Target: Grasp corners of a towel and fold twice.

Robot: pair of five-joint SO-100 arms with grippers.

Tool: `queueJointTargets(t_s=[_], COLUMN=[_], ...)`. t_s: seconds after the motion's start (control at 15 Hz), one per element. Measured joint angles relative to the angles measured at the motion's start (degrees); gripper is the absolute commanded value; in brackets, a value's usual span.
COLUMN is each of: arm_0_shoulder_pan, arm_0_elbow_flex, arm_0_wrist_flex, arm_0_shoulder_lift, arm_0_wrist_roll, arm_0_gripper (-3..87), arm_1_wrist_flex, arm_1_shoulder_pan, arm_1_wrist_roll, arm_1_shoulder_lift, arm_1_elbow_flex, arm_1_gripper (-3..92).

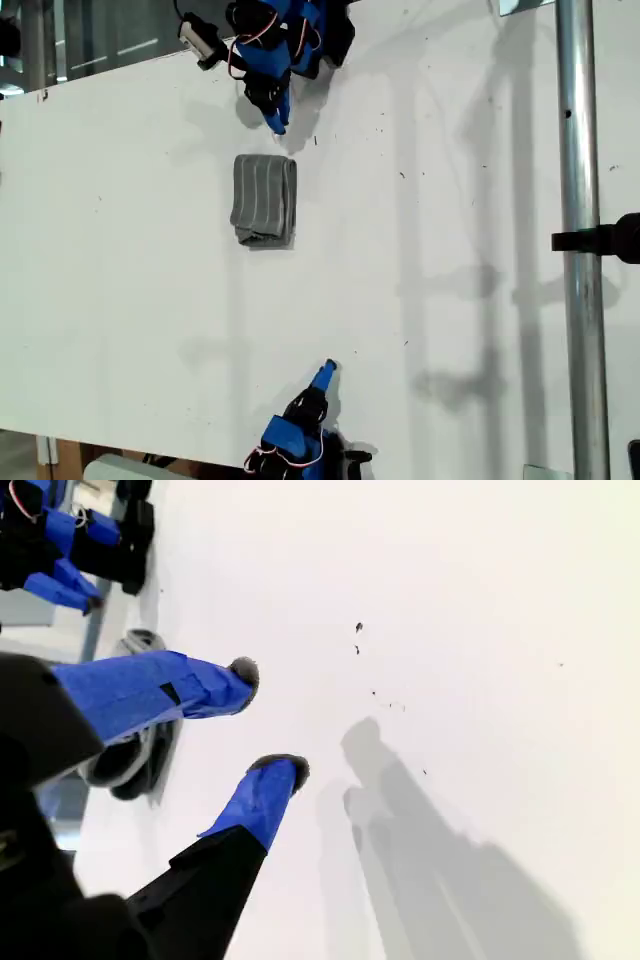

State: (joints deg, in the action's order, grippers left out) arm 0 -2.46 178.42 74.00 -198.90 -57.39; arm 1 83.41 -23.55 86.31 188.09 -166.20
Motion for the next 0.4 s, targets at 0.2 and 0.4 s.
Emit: queueJointTargets(t_s=[0.2,0.4], arm_0_shoulder_pan=[0.0,0.0], arm_0_elbow_flex=[0.0,0.0], arm_0_wrist_flex=[0.0,0.0], arm_0_shoulder_lift=[0.0,0.0], arm_0_wrist_roll=[0.0,0.0], arm_0_gripper=[13.7,13.7], arm_1_wrist_flex=[0.0,0.0], arm_1_shoulder_pan=[2.6,3.6], arm_1_wrist_roll=[0.0,0.0], arm_1_shoulder_lift=[0.0,0.0], arm_1_elbow_flex=[0.0,0.0], arm_1_gripper=[8.4,8.4])
